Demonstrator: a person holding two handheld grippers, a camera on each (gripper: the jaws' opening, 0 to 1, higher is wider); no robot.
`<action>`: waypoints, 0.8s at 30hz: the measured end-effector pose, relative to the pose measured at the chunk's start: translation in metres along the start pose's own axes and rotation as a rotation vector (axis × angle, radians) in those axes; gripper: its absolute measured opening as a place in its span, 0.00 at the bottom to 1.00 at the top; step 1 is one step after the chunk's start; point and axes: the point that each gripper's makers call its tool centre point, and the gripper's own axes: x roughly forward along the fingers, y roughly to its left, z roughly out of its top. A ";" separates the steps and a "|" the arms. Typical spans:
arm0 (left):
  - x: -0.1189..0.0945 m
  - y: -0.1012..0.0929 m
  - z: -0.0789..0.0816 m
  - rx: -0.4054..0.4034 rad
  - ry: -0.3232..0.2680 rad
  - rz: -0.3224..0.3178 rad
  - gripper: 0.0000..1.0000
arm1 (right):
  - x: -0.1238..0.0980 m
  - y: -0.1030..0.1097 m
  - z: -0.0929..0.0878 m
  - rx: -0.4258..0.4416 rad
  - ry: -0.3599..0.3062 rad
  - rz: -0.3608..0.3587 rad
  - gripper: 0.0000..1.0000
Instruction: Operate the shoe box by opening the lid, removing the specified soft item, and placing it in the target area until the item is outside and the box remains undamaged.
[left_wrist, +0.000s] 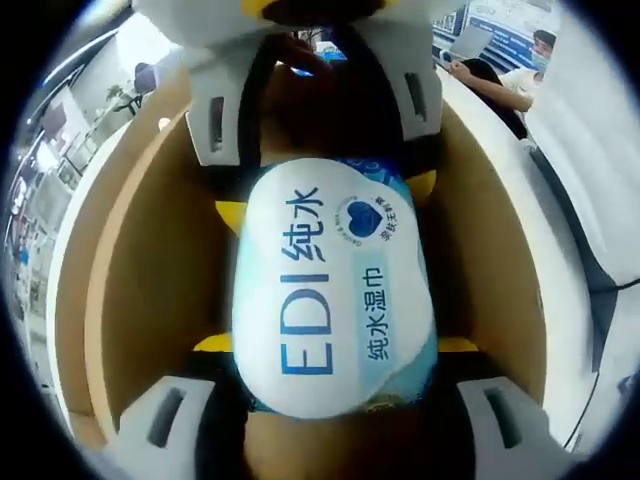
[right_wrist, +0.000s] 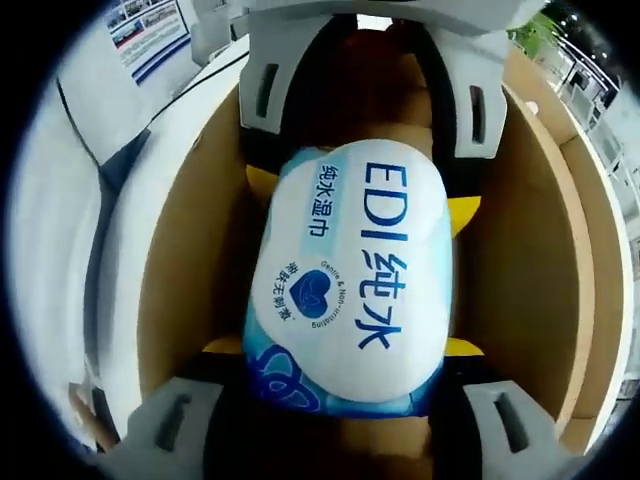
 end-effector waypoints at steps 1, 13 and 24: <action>0.000 0.000 0.000 0.003 0.001 0.002 0.71 | -0.001 0.001 0.000 0.004 -0.001 0.001 0.68; -0.003 -0.011 -0.002 -0.011 0.020 0.029 0.70 | -0.002 0.010 0.006 -0.014 0.010 -0.004 0.66; -0.025 -0.008 0.000 -0.007 0.028 0.087 0.69 | -0.020 0.004 0.020 -0.043 -0.004 -0.043 0.65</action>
